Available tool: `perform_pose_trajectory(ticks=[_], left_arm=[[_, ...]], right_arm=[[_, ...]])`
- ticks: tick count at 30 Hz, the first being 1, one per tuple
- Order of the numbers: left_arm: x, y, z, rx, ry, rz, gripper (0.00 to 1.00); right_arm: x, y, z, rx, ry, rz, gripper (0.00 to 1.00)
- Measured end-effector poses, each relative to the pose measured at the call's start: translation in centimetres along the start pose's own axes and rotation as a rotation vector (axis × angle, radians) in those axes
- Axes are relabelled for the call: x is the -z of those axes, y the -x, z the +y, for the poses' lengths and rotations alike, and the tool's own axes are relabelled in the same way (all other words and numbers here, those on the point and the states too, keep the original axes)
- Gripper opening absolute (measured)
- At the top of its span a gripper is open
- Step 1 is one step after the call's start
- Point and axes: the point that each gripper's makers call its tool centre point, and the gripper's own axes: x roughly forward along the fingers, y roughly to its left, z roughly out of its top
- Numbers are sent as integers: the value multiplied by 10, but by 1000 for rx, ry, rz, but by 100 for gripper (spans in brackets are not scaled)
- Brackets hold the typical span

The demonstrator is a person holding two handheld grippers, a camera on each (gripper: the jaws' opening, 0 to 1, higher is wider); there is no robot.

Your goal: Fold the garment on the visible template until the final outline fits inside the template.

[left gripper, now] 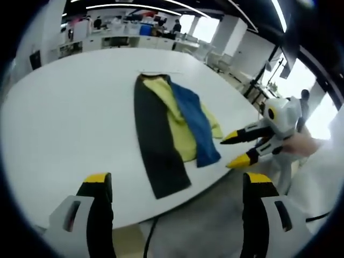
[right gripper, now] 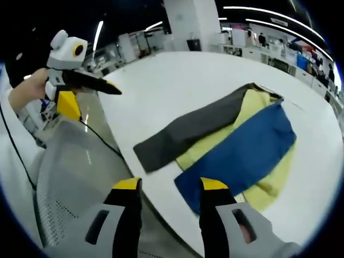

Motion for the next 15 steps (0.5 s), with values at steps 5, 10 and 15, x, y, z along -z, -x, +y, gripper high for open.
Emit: perform_pose_trajectory(ticks=[5, 10, 15], left_arm=[[-1, -3, 0, 13, 6, -1, 98], [0, -5, 4, 12, 14, 5, 98], [3, -8, 6, 18, 22, 11, 98]], right_arm=[[4, -10, 2, -12, 8, 19, 37], [6, -22, 2, -25, 16, 37, 34], [13, -32, 2, -32, 13, 65, 32]])
